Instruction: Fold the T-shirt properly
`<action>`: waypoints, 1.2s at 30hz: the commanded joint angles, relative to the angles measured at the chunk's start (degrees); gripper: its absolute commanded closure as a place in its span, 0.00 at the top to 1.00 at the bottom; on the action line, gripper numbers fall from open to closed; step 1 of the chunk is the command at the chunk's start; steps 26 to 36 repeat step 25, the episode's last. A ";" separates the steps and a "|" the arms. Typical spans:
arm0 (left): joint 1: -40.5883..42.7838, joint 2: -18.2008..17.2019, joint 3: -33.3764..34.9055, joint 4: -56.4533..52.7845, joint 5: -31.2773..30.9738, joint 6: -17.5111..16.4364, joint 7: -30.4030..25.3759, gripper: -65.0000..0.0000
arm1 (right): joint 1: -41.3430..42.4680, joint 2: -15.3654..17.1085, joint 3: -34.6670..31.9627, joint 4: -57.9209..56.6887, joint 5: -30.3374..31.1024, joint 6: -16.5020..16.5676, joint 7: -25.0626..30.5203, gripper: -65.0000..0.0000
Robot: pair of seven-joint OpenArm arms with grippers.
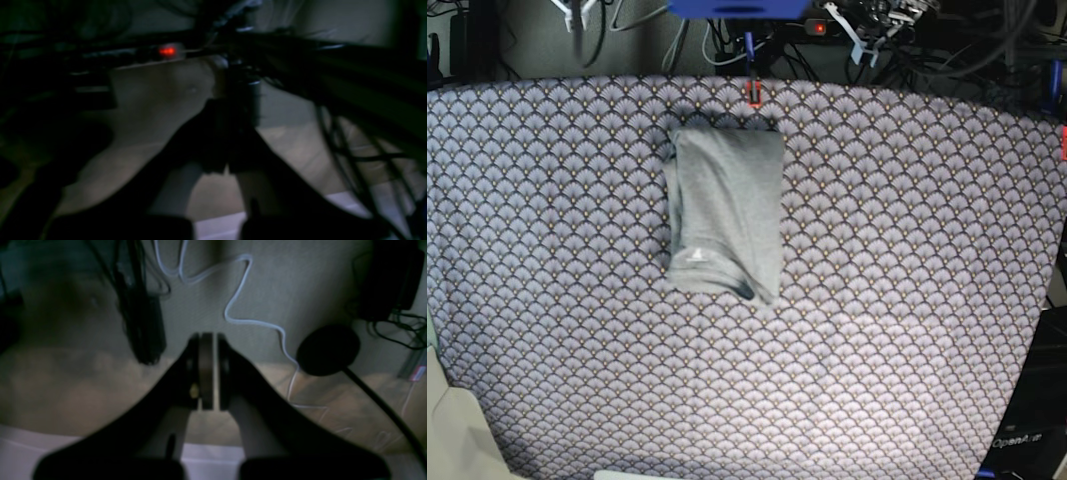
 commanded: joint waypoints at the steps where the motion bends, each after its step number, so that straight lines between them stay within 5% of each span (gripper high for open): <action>1: -1.00 -0.66 -0.04 -1.32 0.55 2.76 0.06 0.00 | 0.39 0.76 0.10 -1.55 -0.86 -2.32 0.48 0.01; 5: -2.85 -0.49 -0.13 -1.32 0.90 14.10 2.61 0.00 | 1.44 0.32 0.10 -3.57 -2.18 -10.58 0.40 0.01; 8: -4.17 -0.49 -0.13 -1.32 0.82 18.67 7.53 0.00 | 2.76 -0.03 0.18 -4.01 -2.18 -15.07 -0.57 0.01; 18: -4.34 2.94 -0.13 -1.32 0.99 19.11 7.80 0.00 | 3.81 -1.17 0.10 -5.77 -2.10 -15.42 -1.98 0.01; 36: -4.34 3.21 -0.57 -1.32 -1.03 19.11 7.80 0.00 | 3.73 -1.26 -3.95 -6.47 -2.18 -15.24 -1.89 0.01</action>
